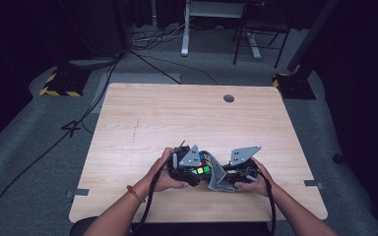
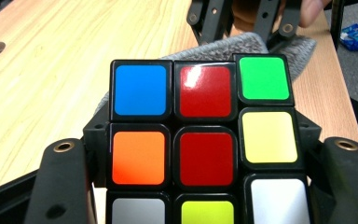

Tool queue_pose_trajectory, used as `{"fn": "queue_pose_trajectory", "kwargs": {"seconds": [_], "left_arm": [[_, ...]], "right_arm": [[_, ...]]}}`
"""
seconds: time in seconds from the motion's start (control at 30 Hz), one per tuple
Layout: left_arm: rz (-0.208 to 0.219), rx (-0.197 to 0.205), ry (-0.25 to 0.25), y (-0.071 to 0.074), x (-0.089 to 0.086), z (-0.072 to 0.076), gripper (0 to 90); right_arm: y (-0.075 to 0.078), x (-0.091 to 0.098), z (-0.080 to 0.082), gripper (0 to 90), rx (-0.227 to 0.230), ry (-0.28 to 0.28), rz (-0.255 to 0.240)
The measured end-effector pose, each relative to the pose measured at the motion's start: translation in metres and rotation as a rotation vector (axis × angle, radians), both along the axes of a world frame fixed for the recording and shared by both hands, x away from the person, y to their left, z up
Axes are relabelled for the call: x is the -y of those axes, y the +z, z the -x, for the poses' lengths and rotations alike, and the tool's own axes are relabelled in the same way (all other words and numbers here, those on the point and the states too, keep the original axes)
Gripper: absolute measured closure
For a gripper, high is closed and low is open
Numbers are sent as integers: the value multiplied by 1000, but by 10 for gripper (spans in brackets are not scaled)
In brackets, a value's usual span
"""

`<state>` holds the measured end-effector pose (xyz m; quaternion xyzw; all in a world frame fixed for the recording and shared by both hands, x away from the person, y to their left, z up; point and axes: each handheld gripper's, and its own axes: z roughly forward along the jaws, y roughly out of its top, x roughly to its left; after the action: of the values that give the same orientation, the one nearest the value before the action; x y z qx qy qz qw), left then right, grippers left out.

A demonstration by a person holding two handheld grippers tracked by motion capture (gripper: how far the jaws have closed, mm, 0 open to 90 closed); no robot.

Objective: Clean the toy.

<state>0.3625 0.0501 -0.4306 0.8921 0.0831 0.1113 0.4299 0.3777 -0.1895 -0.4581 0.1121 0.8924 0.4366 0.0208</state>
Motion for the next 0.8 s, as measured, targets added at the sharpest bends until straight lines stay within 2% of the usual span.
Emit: {"fn": "queue_pose_trajectory", "kwargs": {"seconds": [0.03, 0.17, 0.33, 0.47, 0.53, 0.6, 0.73, 0.8], "left_arm": [[4, 4, 1, -1, 0, 0, 336], [7, -17, -8, -2, -2, -2, 334], [-21, -2, -14, -2, -4, -2, 331], [-60, 3, -24, -4, -4, 0, 331], [-103, 19, -21, -8, -1, 1, 331], [-118, 15, -25, -11, 4, 3, 332], [-144, 23, -34, -15, 18, 6, 333], [-134, 13, -36, -17, 19, 5, 333]], "right_arm": [[1, 0, 1, 781, -4, 7, -22], [2, 2, 2, 782, 10, 9, -45], [6, 6, 3, 781, 28, 14, -80], [9, 8, 3, 781, 37, 21, -103], [12, 11, 4, 781, 44, 15, -130], [17, 12, 5, 782, 47, 16, -159], [23, 5, 15, 781, 109, 30, -132], [25, 2, 19, 781, 140, 30, -128]]}}
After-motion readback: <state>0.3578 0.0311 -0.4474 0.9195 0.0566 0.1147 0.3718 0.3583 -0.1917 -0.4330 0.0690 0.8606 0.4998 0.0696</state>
